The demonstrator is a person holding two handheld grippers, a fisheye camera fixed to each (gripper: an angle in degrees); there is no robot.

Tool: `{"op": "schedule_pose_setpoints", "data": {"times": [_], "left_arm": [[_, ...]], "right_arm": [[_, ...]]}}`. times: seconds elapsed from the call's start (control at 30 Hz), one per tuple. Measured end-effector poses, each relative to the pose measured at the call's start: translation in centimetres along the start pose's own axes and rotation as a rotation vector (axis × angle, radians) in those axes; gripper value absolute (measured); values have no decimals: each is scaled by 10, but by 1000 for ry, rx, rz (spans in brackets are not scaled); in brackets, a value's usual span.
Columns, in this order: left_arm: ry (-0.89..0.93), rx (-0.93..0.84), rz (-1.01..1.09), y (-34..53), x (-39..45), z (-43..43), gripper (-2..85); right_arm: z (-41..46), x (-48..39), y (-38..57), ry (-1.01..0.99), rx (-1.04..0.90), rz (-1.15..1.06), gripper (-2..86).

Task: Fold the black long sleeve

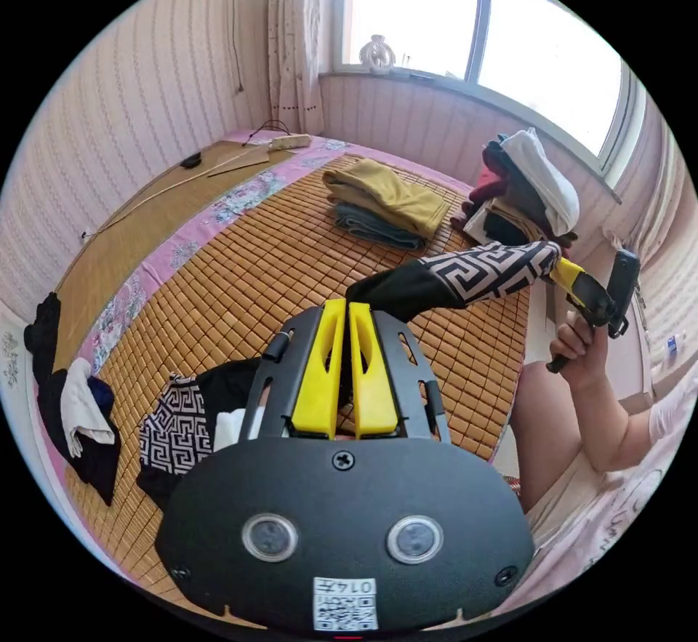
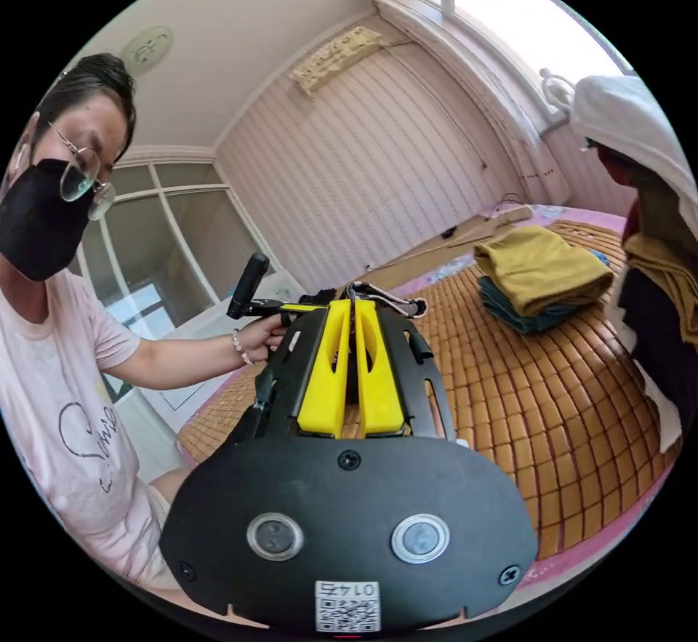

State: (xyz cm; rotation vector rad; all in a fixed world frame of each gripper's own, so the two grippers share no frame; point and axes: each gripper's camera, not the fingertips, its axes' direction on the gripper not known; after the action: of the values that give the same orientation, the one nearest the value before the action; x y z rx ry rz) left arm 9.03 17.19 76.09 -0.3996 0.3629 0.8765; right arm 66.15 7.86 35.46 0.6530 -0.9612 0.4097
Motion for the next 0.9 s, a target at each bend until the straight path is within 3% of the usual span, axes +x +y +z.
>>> {"op": "schedule_pose_setpoints", "data": {"times": [0.13,0.2,0.27,0.4,0.47,0.67,0.9], "left_arm": [[-41,65,-156,92,-42,-93,0],[-105,2,-326,172,-67,-126,29],[-155,-90,-471,236,-85,-139,44],[-146,-200,-733,343,-100,-161,51],[-133,-207,-763,359,-100,-166,52],[-78,-239,-749,366,-104,-160,69],[-34,-406,-717,372,-114,-142,61]], "right_arm": [[70,-86,-19,-377,-135,-194,4],[136,-147,-2,-636,-388,-285,4],[189,-187,37,-700,-630,-336,4],[261,-235,145,-538,-1057,-439,2],[271,-242,166,-526,-1133,-431,12],[307,-261,191,-324,-1220,-480,70],[376,-313,236,-331,-1310,-634,96]]}}
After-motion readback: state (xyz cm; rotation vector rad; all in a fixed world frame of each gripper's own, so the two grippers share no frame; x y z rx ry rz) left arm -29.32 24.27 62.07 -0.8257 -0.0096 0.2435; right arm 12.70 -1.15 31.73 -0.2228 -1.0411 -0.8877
